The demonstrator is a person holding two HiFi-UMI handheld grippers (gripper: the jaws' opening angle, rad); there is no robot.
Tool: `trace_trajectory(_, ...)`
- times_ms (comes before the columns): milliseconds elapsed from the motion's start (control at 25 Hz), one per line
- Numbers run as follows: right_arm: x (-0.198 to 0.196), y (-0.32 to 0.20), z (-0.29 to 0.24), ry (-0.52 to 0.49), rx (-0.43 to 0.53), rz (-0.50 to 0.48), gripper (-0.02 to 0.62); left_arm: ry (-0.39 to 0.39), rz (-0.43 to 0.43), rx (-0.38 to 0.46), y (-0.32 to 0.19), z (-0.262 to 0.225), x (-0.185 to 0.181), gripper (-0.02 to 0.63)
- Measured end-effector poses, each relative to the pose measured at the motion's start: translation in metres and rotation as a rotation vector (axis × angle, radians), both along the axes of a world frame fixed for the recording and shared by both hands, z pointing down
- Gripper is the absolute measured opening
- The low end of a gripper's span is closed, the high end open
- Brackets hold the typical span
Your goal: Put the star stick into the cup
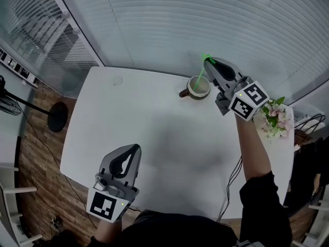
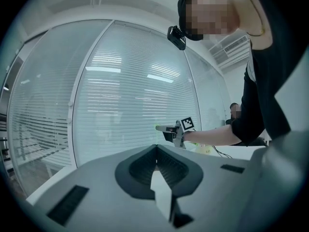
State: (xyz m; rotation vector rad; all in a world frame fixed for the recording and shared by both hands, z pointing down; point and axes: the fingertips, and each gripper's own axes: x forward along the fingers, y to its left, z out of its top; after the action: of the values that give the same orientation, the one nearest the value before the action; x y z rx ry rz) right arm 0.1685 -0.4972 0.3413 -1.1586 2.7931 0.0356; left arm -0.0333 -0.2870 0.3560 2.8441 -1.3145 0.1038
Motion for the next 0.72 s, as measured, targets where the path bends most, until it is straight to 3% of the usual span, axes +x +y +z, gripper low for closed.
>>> trace_trajectory(360, 0.003, -0.032, 0.027, -0.084, -0.133, -0.07, 0.021, -0.01, -0.03, -0.018, -0.006, 0.006, -0.007, 0.014)
trace_trajectory(720, 0.008, -0.058, 0.023, -0.006, -0.217, -0.108, 0.021, -0.008, -0.028, -0.029, -0.012, 0.011, -0.003, 0.014)
